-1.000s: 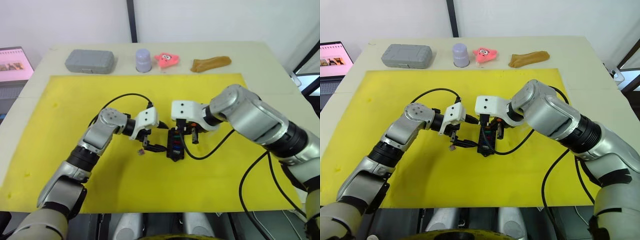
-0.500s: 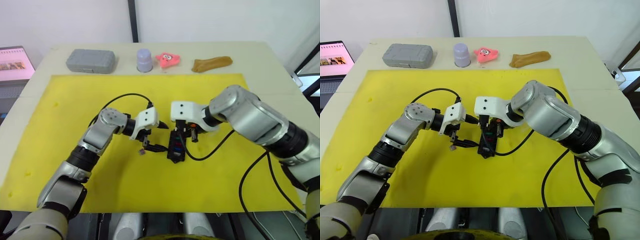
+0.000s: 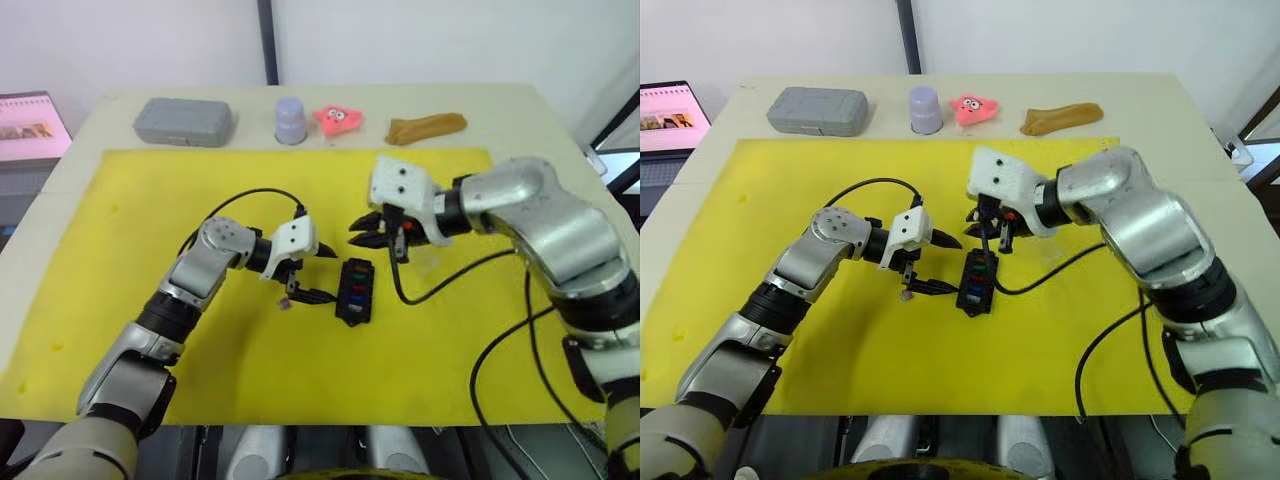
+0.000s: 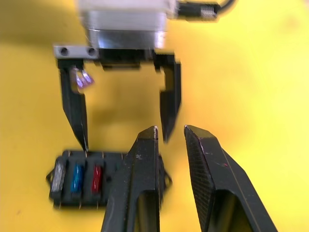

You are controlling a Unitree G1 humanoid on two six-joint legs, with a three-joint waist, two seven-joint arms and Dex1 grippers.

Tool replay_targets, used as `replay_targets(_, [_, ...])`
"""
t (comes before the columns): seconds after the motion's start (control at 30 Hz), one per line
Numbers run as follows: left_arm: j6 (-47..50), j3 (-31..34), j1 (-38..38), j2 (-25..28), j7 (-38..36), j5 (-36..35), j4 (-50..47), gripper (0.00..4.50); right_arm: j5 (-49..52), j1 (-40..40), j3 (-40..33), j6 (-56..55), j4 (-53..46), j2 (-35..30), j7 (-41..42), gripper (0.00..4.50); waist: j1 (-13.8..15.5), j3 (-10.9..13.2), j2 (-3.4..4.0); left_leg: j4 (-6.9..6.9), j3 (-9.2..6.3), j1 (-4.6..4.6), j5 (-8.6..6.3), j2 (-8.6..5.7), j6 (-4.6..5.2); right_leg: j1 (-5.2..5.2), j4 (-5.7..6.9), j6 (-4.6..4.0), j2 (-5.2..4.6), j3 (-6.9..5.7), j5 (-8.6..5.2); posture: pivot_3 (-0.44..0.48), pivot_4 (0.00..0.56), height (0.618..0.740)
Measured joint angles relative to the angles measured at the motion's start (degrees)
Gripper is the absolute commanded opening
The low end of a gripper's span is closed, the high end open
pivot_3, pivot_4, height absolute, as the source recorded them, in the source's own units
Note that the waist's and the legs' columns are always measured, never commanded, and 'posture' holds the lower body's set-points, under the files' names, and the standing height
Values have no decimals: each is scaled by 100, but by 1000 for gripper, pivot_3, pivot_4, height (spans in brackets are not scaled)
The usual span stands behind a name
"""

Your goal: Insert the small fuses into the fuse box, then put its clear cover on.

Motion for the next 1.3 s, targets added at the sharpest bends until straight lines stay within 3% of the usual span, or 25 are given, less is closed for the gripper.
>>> replay_targets(0.13, [-2,0,0,-4,-5,5,3,4500,420,625,-540,-71,-8,125,-105,933,-11,0,0,4,-2,2,0,3,0,2,2,2,3,0,1,0,150,740])
replay_targets(0.23, [-1,0,1,1,-17,7,3,4500,465,1096,-756,-284,-6,162,-313,95,-11,0,0,3,-1,2,0,4,0,2,2,2,3,0,1,0,150,740])
replay_targets(0.27, [0,0,1,6,-23,7,4,4500,497,1231,-782,-342,-2,203,-359,40,-12,0,0,3,0,2,0,3,0,2,1,2,3,0,1,0,150,740])
replay_targets(0.7, [5,0,-4,8,-42,7,4,4500,561,1887,-813,-733,24,459,-758,40,-14,0,0,4,-1,4,0,3,0,5,2,2,4,0,1,0,150,740])
replay_targets(1.3, [119,0,-7,10,-84,6,-29,4500,443,1887,-611,-1176,551,507,-754,40,-18,-1,0,4,-1,11,0,3,0,10,2,2,5,0,1,0,150,740])
